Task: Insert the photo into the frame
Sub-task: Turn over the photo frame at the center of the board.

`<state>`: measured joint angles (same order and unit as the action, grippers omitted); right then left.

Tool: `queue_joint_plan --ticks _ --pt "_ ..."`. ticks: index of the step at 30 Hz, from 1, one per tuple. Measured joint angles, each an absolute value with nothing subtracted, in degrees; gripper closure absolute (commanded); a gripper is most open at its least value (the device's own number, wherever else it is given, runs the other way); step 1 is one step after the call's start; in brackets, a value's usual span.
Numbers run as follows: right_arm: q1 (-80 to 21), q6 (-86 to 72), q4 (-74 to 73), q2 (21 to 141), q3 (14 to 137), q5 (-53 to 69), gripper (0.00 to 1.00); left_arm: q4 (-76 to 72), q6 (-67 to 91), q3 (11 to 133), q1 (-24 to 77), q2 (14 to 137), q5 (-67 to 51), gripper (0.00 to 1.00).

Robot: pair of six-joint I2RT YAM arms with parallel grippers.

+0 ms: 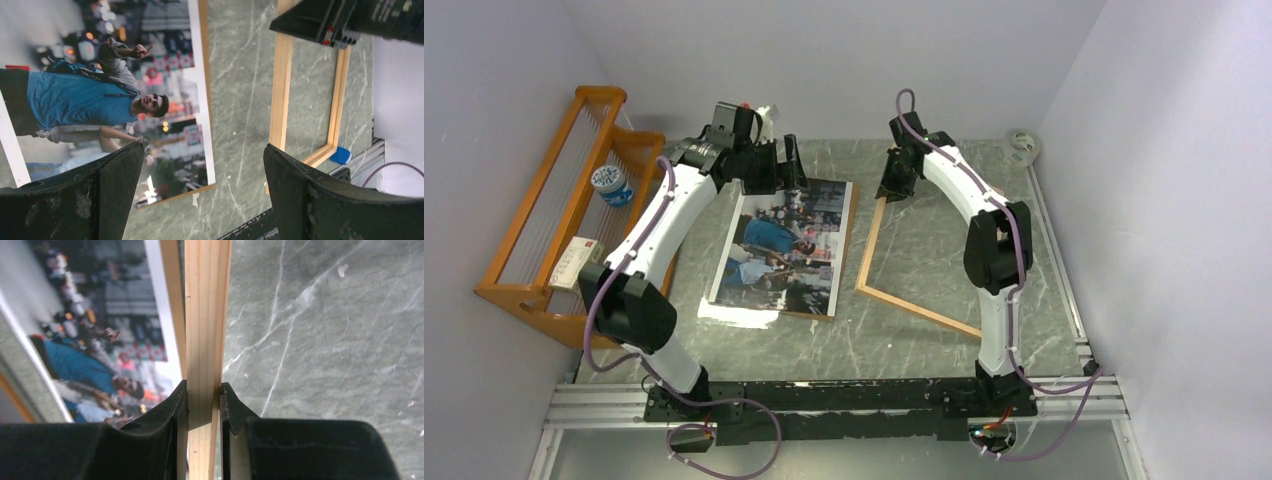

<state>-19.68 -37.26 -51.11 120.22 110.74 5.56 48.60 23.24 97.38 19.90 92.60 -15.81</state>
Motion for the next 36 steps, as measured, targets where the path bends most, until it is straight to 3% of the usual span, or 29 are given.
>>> queue_joint_plan --ticks 18,23,26,28,33,36 --pt "-20.0 -35.7 -40.2 128.2 104.8 1.3 0.8 44.6 26.3 96.0 7.6 110.5 -15.2 0.06" --pt "-20.1 -35.9 -40.7 131.5 106.7 1.3 0.66 44.6 25.4 98.0 3.5 115.5 -13.5 0.06" --pt "-20.0 -37.0 -40.9 132.0 107.6 2.2 0.5 44.9 24.3 101.8 2.6 119.2 -12.1 0.06" --pt "-19.9 -37.5 -40.9 132.4 108.3 3.4 0.44 44.4 23.6 103.8 2.2 121.0 -11.3 0.06" --pt "-19.9 -37.6 -41.1 132.3 108.5 4.8 0.37 43.3 22.6 106.5 0.6 123.2 -8.9 0.07" --pt "-20.1 -37.6 -40.4 130.6 106.6 5.2 0.37 41.6 22.0 107.4 -1.4 124.1 -8.9 0.14"
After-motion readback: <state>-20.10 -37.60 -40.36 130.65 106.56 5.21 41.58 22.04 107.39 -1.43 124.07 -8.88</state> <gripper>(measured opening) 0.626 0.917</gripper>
